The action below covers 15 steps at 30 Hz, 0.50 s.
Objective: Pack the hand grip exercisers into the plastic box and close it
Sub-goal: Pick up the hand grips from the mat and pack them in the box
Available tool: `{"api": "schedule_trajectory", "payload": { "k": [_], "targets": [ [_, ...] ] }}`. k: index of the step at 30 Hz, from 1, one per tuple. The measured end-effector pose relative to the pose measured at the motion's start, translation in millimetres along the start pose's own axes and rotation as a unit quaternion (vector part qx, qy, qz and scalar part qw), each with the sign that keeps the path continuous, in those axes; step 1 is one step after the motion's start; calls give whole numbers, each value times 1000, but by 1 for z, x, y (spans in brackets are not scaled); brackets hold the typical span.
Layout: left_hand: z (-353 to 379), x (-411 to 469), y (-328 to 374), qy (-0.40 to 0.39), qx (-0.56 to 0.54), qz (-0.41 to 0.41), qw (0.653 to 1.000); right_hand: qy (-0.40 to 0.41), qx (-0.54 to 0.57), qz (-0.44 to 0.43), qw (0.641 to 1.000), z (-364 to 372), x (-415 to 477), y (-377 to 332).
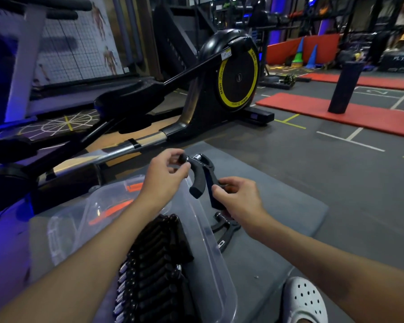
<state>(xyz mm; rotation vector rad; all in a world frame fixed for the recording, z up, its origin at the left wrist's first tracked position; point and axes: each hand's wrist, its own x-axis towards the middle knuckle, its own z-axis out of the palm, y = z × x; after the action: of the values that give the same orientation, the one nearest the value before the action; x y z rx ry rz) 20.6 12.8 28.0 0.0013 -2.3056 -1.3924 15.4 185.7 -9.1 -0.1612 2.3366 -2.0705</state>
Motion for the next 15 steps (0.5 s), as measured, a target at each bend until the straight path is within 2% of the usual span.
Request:
{"api": "schedule_trajectory", "payload": {
  "k": [4,8,12,15],
  "targets": [
    [-20,-12,2,14,-7,-9,1000,-30,9,-9,999,7,-13,-6],
    [-39,-26,-7,18,-2,-32,999,-93,-4,-8,996,17,-25,4],
    [-56,-43,-16,19,17,-33,999,-88,-106,-60,989,28,-27,19],
    [-61,-58,-31,-16,33,-40,999,-118,-196,-129,965,38,-32,31]
  ]
}}
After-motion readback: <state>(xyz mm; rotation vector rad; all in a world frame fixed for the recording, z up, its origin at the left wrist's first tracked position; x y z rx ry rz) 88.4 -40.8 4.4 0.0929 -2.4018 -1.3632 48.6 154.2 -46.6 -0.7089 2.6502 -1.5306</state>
